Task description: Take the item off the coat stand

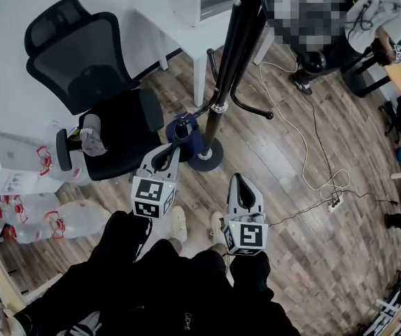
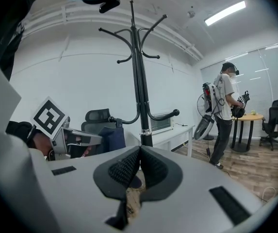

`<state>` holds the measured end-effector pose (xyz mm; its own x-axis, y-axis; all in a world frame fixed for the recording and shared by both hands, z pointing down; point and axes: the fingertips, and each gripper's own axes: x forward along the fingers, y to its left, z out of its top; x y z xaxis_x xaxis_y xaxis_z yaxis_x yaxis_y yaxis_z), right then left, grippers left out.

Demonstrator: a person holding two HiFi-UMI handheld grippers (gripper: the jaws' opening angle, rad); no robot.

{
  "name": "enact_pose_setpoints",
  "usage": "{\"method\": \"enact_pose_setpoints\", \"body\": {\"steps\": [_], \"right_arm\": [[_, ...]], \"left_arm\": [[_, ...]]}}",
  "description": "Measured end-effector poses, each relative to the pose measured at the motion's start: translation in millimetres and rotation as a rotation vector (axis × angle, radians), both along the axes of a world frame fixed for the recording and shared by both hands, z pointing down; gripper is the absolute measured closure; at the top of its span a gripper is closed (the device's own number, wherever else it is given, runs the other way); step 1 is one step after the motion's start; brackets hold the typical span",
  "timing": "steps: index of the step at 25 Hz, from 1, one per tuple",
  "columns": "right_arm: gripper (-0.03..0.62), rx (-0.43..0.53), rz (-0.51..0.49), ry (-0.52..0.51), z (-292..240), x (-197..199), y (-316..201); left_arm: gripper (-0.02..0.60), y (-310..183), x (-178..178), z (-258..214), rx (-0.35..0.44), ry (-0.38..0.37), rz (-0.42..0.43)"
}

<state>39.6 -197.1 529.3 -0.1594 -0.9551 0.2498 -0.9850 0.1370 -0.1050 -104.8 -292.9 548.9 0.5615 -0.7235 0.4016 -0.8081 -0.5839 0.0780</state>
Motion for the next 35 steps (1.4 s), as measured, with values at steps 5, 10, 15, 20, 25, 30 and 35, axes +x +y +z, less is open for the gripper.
{"method": "enact_pose_setpoints", "body": {"steps": [5, 10, 15, 20, 25, 30, 35], "right_arm": [[0.577, 0.017, -0.018, 0.005, -7, 3, -2], [0.577, 0.034, -0.036, 0.009, -15, 3, 1], [0.577, 0.044, -0.052, 0.012, -19, 2, 2], [0.577, 0.061, -0.068, 0.014, -30, 1, 2], [0.577, 0.077, -0.090, 0.014, -39, -2, 1], [0.577, 0.097, -0.126, 0.015, -48, -8, 0], [0.577, 0.120, -0.177, 0.015, -57, -13, 3]], "left_arm": [[0.552, 3, 2, -14, 0.020, 0.015, -0.011], [0.552, 9, 0, -27, 0.035, 0.026, -0.033], [0.552, 10, -5, -40, 0.058, 0.037, -0.053], [0.552, 12, -7, -54, 0.079, 0.039, -0.066], [0.552, 14, -10, -63, 0.091, 0.037, -0.083], [0.552, 21, -16, -74, 0.108, 0.041, -0.112], [0.552, 34, -24, -85, 0.132, 0.039, -0.158]]}}
